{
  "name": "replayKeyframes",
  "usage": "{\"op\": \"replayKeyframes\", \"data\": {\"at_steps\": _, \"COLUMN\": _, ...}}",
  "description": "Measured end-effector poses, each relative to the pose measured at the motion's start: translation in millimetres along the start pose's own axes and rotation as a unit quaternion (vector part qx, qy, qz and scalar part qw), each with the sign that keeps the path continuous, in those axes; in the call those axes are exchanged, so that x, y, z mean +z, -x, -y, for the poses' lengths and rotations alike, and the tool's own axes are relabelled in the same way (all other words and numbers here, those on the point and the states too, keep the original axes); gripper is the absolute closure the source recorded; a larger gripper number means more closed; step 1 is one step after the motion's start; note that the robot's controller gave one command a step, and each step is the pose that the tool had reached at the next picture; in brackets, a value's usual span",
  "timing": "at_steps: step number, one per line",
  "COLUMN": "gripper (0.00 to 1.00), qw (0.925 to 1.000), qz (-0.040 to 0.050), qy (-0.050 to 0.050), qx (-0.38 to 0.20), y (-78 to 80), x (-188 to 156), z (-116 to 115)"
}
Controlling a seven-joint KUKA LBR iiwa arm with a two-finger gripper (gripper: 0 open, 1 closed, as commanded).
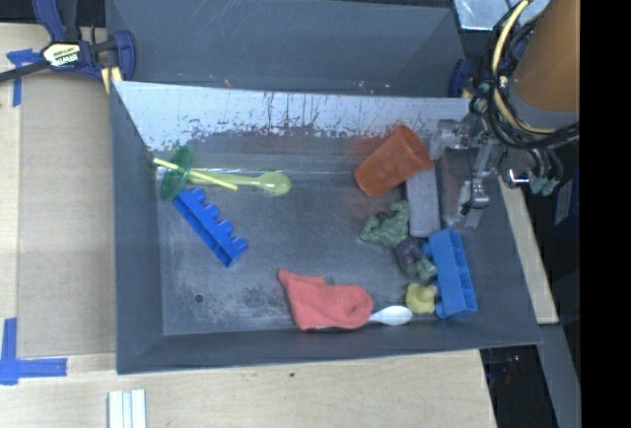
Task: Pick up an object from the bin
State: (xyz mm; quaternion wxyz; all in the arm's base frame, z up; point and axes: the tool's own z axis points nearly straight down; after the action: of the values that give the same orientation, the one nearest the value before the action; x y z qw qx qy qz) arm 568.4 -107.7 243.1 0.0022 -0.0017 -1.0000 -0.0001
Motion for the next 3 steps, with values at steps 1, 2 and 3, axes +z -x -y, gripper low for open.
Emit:
{"op": "replayKeyframes", "data": {"at_steps": 1, "gripper": 0.0, "qw": 1.0, "qz": 0.0044, "qy": -0.001, "qx": -0.001, "y": 1.3, "x": -5.1, "z": -0.6}}
{"op": "replayKeyframes", "data": {"at_steps": 2, "gripper": 0.0, "qw": 1.0, "qz": 0.0076, "qy": -0.001, "qx": -0.002, "y": 3.4, "x": 47.1, "z": -2.2}}
{"op": "replayKeyframes", "data": {"at_steps": 3, "gripper": 0.0, "qw": 1.0, "qz": 0.0096, "qy": -0.002, "qx": 0.001, "y": -38.4, "x": 82.9, "z": -21.7}}
